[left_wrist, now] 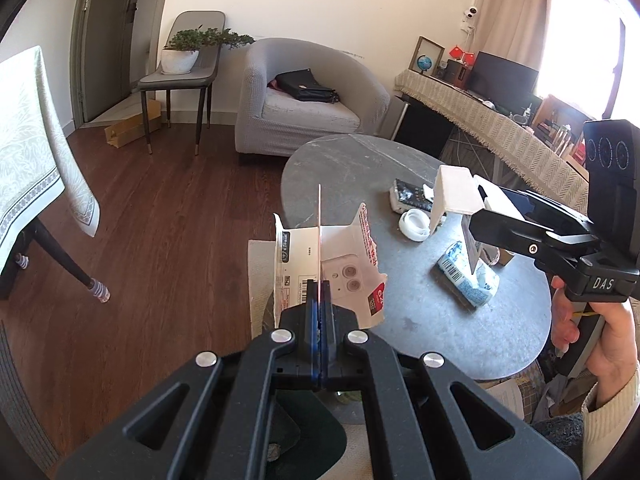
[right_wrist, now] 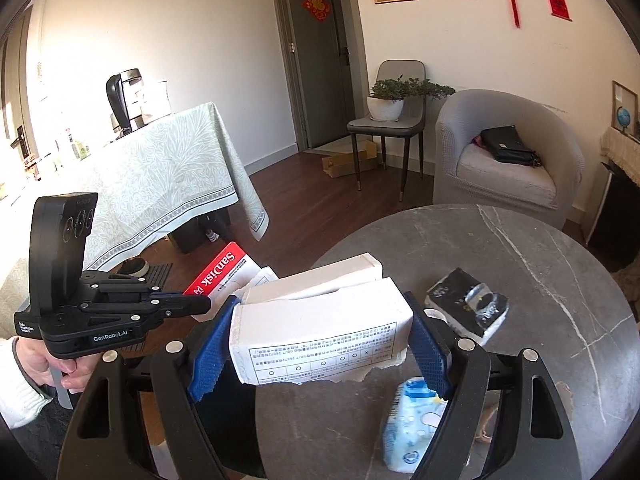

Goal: Collect trash
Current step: 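Carry both items over the bin and open the left gripper to drop the package, then open the right gripper to drop the white paper box into the bin, then move both tools back over the table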

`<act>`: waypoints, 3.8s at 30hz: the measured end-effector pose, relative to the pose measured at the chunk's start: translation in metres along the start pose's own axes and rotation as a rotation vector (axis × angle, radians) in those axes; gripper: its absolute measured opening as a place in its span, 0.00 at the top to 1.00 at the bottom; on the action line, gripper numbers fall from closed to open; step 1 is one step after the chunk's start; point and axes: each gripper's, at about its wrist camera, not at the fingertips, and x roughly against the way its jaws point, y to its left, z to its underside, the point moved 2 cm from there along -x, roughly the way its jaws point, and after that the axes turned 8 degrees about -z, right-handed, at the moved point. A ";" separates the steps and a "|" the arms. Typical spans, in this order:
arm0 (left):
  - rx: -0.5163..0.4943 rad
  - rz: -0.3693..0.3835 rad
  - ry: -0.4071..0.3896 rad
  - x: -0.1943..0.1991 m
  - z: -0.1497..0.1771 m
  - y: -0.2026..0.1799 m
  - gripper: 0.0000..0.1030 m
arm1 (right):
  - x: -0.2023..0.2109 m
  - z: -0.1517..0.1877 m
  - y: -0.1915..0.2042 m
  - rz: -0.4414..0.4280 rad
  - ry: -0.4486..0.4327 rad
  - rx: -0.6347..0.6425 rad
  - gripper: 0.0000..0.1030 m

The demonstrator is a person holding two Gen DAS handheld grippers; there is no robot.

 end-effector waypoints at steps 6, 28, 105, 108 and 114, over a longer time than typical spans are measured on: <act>0.049 -0.050 0.079 -0.003 0.025 0.033 0.98 | -0.018 0.000 0.027 -0.041 0.018 0.024 0.22; -0.024 -0.104 0.419 -0.063 0.138 0.071 0.98 | -0.089 0.005 0.091 -0.126 0.168 0.081 0.22; 0.137 -0.084 -0.159 0.042 -0.017 0.038 0.39 | -0.054 0.052 0.089 -0.148 0.249 0.143 0.31; 0.124 -0.077 -0.143 0.034 -0.016 0.023 0.37 | -0.036 0.048 0.066 -0.087 0.207 0.117 0.31; 0.070 -0.035 -0.108 0.016 -0.012 -0.021 0.31 | 0.007 0.043 0.011 0.044 0.119 0.033 0.31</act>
